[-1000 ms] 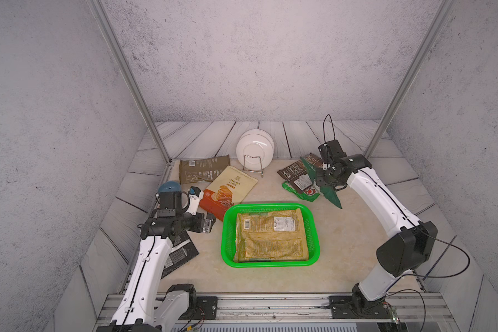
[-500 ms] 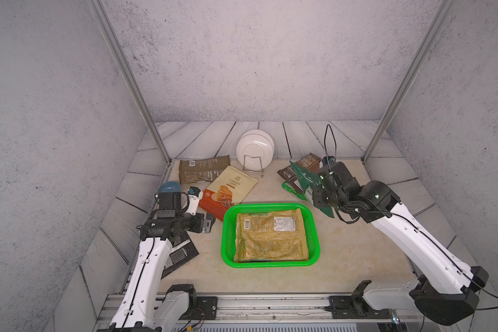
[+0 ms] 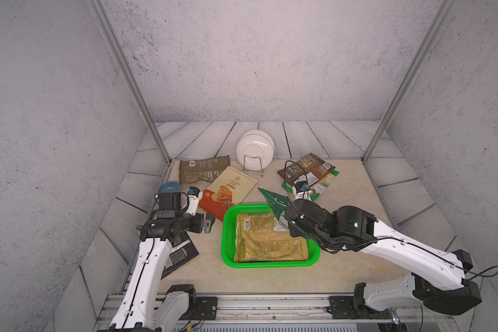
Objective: Put the potato chips into the basket
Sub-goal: Pick up the potato chip from the corner of the board, then place the potato chip in the basket.
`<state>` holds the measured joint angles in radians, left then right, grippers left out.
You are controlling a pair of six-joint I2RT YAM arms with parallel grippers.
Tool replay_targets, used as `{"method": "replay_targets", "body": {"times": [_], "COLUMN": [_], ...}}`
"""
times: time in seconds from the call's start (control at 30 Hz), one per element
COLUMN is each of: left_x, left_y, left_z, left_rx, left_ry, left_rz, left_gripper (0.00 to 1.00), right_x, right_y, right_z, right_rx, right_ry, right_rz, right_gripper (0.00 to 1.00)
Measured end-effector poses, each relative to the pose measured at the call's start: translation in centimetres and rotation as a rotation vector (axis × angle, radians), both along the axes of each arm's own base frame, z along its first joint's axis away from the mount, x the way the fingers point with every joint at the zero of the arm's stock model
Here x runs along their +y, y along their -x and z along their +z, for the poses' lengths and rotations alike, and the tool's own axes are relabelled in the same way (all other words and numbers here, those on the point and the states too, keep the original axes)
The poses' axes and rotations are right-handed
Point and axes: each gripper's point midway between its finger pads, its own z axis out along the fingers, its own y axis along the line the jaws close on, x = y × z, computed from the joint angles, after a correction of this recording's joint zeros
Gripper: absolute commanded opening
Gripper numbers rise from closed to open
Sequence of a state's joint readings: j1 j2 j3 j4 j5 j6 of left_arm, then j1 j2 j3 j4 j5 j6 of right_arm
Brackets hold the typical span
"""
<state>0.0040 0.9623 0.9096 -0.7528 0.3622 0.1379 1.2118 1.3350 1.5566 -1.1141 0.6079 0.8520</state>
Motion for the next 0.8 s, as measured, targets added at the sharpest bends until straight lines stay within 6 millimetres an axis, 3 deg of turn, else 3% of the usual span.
{"method": "replay_targets", "body": {"times": [0.4,0.8], "left_x": [0.0,0.0], "left_y": [0.0,0.0], "left_z": [0.0,0.0], "left_rx": [0.0,0.0], "left_ry": [0.0,0.0], "left_rz": [0.0,0.0], "left_gripper": [1.0,1.0], "right_x": [1.7,1.1], "right_y": [-1.1,-0.3], "right_z": [-2.8,-6.0], "right_rx": [-0.04,-0.025], "right_ry": [0.055,0.116], "right_rz": [-0.143,-0.242], "right_gripper": [0.0,0.0]}}
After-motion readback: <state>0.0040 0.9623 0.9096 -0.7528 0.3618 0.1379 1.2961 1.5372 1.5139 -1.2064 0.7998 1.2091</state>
